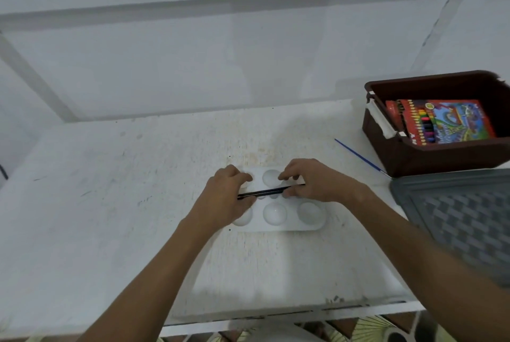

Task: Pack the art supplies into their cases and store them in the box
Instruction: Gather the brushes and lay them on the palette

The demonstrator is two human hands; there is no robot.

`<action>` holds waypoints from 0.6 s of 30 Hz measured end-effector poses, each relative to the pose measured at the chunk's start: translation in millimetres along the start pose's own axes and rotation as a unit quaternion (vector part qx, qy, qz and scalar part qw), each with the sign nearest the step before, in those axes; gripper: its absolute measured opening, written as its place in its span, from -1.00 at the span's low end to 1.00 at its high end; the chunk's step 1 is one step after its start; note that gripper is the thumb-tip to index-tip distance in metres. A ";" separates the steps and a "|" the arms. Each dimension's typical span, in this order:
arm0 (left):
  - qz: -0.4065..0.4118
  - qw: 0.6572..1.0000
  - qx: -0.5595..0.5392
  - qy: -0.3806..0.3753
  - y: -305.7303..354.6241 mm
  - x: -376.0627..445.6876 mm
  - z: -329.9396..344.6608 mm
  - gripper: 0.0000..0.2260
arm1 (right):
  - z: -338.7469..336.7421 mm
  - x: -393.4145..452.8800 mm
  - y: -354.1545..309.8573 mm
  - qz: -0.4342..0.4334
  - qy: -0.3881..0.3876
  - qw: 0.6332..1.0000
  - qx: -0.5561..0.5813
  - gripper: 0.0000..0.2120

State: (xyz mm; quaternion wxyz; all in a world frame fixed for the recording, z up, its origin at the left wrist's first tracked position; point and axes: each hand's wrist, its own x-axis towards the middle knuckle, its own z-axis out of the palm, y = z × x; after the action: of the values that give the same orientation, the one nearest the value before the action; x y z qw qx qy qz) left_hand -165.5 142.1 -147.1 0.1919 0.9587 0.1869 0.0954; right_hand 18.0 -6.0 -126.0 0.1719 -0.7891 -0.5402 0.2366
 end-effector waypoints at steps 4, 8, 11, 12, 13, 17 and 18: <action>0.008 0.999 0.010 -0.048 -2.7 6.2 -1.6 -0.74 | 1.1 -12.2 7.6 0.009 0.008 1.000 -0.025 -0.74; 0.028 0.998 -0.012 -0.054 -1.4 6.8 -2.2 -0.86 | 4.1 -19.7 6.4 0.011 0.020 1.000 -0.020 -0.81; 0.038 0.997 -0.024 -0.056 -0.8 6.6 -2.2 -0.87 | 6.0 -22.7 6.4 0.011 0.032 0.999 -0.019 -0.81; 0.043 0.997 -0.024 -0.058 0.0 6.2 -2.3 -0.88 | 6.3 -23.8 7.0 0.010 0.034 0.999 -0.023 -0.81; 0.047 0.997 -0.023 -0.060 0.6 5.8 -2.1 -0.89 | 6.3 -25.2 7.8 0.011 0.034 0.999 -0.028 -0.81; 0.052 0.996 -0.037 -0.056 -0.2 4.0 -0.3 -0.89 | 4.1 -33.3 12.2 0.019 0.036 0.999 -0.018 -0.78; 0.052 0.997 -0.040 -0.051 -0.9 3.4 0.3 -0.89 | 3.0 -35.1 14.2 0.023 0.040 0.999 -0.005 -0.77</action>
State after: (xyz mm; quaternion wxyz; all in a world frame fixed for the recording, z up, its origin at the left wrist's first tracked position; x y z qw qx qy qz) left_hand -162.6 144.1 -147.4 0.2344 0.9622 0.1231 0.0633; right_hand 16.7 -43.8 -129.4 0.1839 -0.8107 -0.5160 0.2064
